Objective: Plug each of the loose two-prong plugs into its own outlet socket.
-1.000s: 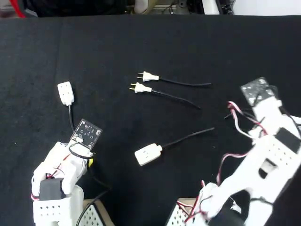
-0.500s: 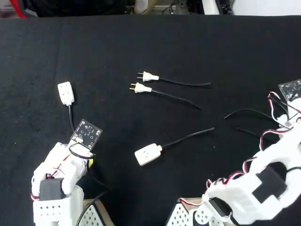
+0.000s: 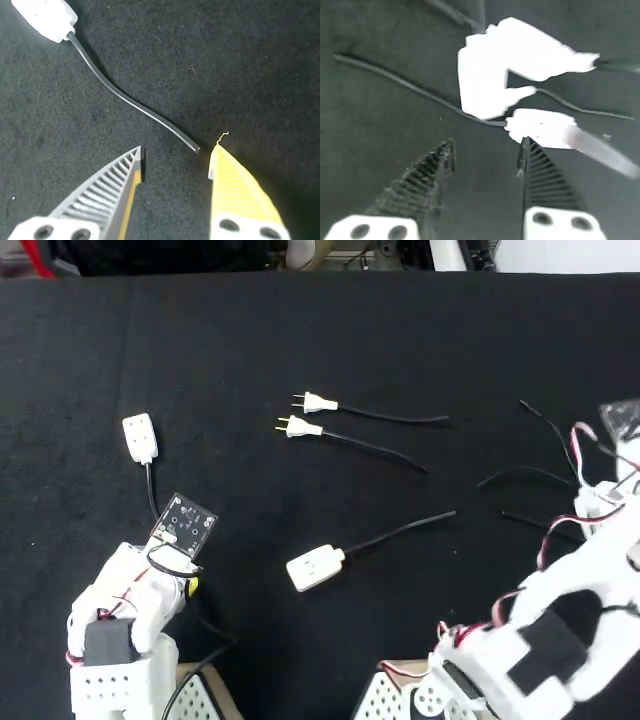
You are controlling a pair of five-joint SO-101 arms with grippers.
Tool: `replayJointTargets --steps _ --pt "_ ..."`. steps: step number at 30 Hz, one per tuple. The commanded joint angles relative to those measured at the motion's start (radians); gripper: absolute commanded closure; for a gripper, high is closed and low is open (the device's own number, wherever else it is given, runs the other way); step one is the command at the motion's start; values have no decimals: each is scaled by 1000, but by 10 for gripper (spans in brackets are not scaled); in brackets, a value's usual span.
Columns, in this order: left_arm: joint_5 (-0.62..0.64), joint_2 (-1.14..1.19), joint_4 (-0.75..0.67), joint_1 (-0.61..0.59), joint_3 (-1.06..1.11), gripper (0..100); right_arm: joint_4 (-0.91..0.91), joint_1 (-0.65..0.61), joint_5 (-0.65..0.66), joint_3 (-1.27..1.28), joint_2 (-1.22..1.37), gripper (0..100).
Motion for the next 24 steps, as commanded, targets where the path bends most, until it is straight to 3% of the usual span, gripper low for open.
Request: replayJointTargets --steps 1,4,10,20,24 --pt "2 -5 -3 88 -39 777 176 -57 -71 -107 -150 812" --pt "86 -5 -8 208 -125 775 324 -121 -120 -165 -214 812" --pt "210 58 -71 452 -265 714 393 -226 -282 -229 -222 811" --pt "227 727 -321 800 -398 716 457 -327 -396 -228 -229 811" --pt "239 970 -433 848 -493 716 456 -307 -388 -228 -229 811"
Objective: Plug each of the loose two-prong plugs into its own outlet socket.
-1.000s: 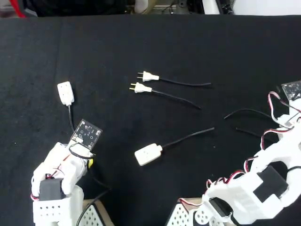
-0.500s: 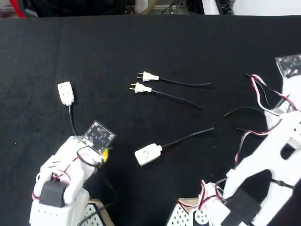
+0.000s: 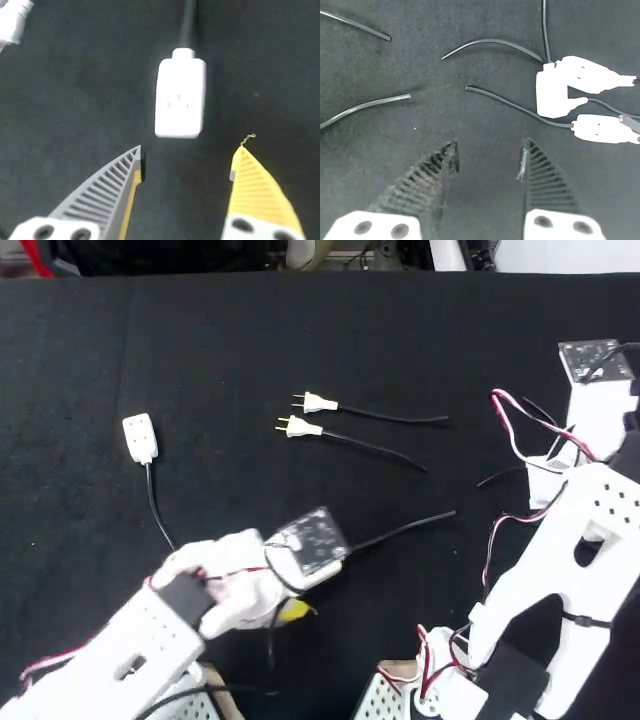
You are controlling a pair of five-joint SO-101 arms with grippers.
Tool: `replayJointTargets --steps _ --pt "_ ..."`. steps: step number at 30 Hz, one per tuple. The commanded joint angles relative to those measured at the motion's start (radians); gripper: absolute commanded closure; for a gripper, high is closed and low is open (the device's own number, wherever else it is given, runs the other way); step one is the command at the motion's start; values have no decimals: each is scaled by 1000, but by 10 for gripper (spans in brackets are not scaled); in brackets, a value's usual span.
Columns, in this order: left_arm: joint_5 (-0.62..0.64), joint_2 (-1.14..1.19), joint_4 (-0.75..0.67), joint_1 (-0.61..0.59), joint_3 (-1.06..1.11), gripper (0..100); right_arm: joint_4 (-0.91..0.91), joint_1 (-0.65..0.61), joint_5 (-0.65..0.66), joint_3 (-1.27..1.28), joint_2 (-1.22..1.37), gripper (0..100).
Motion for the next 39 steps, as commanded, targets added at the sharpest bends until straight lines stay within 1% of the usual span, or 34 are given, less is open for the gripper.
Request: replayJointTargets --steps 1,5,8,12,15,18,24,28,32,36,38,39 --pt "5 284 -141 56 -148 716 5 14 -2 -54 -30 811" --pt "3 546 -238 101 -196 719 5 64 28 -58 -30 811" --pt "-3 706 -255 145 -237 741 5 98 58 -54 -30 811" --pt "-61 793 -218 150 -323 825 5 127 86 -54 -30 811" --pt "-61 802 -212 150 -329 852 0 130 106 -30 -28 811" --pt "-72 786 -198 143 -325 855 -46 130 107 19 -30 811" --pt "-229 664 -38 68 -326 868 -107 132 110 90 -30 811" --pt "-336 517 81 -39 -326 970 -107 129 112 91 -30 811" --pt "-439 376 144 -166 -312 972 -107 126 112 93 -30 811" --pt "-580 253 144 -275 -243 970 -107 124 112 93 -30 811" --pt "-615 213 144 -311 -216 970 -107 124 112 93 -30 811" --pt "-609 198 144 -315 -200 970 -107 124 112 93 -30 811"
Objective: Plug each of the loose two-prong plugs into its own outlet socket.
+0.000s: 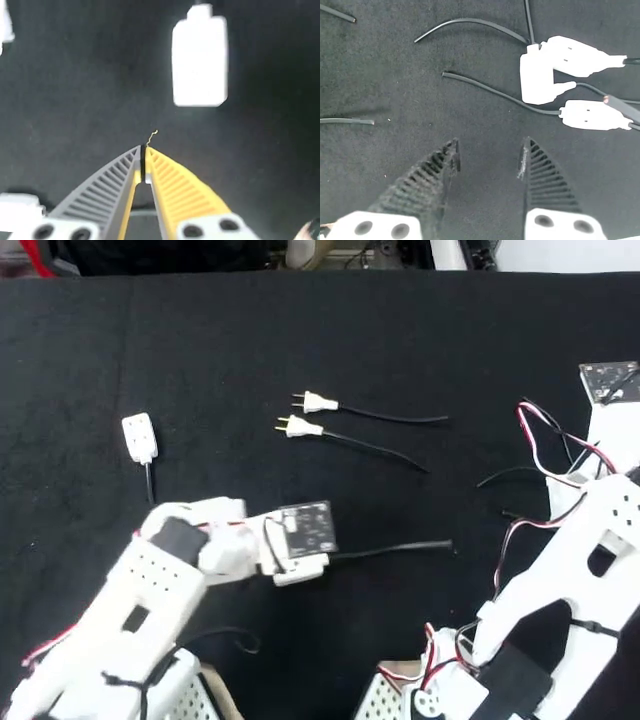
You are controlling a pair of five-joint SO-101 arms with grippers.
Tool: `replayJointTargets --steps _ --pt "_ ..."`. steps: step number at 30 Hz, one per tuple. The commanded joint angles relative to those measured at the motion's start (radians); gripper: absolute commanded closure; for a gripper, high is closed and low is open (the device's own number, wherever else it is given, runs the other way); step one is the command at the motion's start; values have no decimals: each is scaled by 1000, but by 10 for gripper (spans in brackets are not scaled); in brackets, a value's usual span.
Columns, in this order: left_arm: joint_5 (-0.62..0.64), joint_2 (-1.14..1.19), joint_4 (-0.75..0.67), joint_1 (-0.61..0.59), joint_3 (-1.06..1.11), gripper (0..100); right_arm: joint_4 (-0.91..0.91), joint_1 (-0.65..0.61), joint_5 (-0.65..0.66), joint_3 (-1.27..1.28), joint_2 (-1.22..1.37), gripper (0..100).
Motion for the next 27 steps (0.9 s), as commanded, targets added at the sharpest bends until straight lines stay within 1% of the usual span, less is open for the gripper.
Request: replayJointTargets --steps 1,3,5,7,9,11,14,16,19,22,27 --pt "-35 -101 9 -51 45 970 -15 5 6 -4 -30 811" --pt "28 -129 17 18 74 967 -15 5 6 -4 -30 811" --pt "112 -157 17 114 87 954 -15 5 6 -4 -30 811" --pt "170 -172 17 216 87 889 -11 9 6 -1 -30 811" --pt "170 -176 3 278 82 813 -15 12 6 19 -30 811" --pt "149 -164 -34 272 76 768 -21 12 8 50 -30 811" --pt "143 -98 -130 254 77 760 -86 34 25 119 -31 811" --pt "143 -14 -201 257 71 758 -141 60 58 168 -31 811" --pt "144 160 -302 302 53 758 -213 95 77 236 -31 811" --pt "144 362 -339 320 -18 758 -281 109 77 297 -31 811" --pt "147 646 -331 272 -185 765 -388 109 77 410 -30 811"
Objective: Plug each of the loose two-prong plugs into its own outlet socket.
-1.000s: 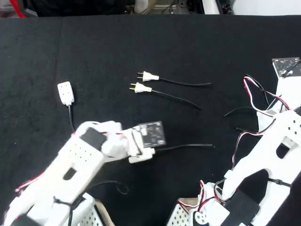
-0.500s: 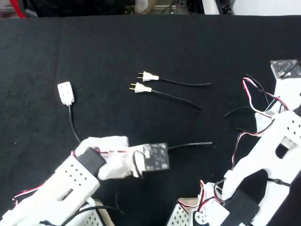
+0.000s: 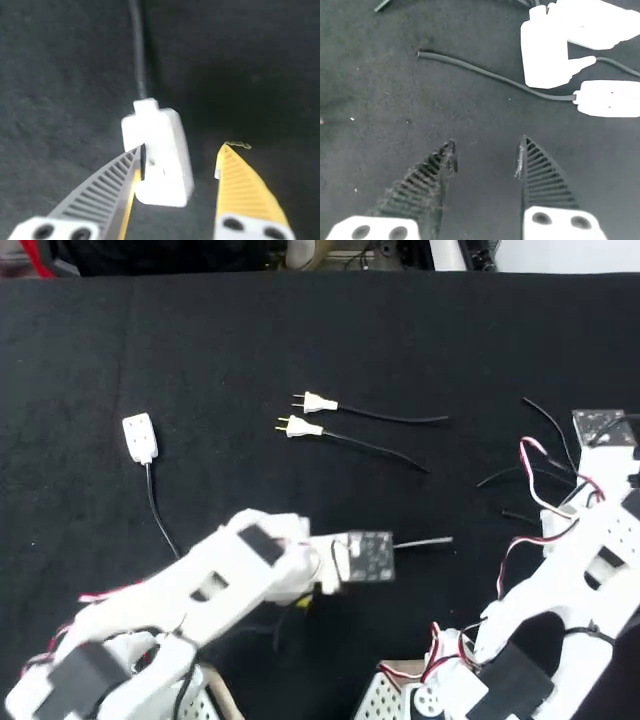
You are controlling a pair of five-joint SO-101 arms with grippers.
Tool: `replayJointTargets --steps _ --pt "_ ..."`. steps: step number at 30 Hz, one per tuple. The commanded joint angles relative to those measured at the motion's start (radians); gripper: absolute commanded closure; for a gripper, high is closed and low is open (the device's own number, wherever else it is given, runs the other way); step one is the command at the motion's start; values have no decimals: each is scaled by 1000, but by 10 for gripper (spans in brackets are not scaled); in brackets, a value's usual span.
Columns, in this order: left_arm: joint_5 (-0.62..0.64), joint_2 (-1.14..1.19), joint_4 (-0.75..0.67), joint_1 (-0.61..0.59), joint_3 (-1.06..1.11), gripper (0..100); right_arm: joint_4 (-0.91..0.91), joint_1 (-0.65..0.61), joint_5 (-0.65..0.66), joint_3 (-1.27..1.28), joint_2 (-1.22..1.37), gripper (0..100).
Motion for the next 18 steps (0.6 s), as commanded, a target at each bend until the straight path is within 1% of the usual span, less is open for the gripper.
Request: replayJointTargets --steps 1,5,8,12,14,16,17,18 --pt "2 233 5 -27 -148 780 -80 12 8 50 -30 811" --pt "-2 241 49 -38 -191 854 -144 14 8 102 -30 811" --pt "-2 244 52 -51 -188 855 -157 14 8 114 -30 811" --pt "-2 242 52 -124 -199 859 -155 14 8 114 -30 811" --pt "-2 241 61 -160 -223 883 -155 14 8 114 -30 811" --pt "2 232 121 -194 -280 963 -155 14 8 114 -30 811" --pt "3 221 164 -206 -311 977 -155 14 8 114 -30 811" --pt "3 204 203 -222 -331 959 -155 14 8 114 -30 811"
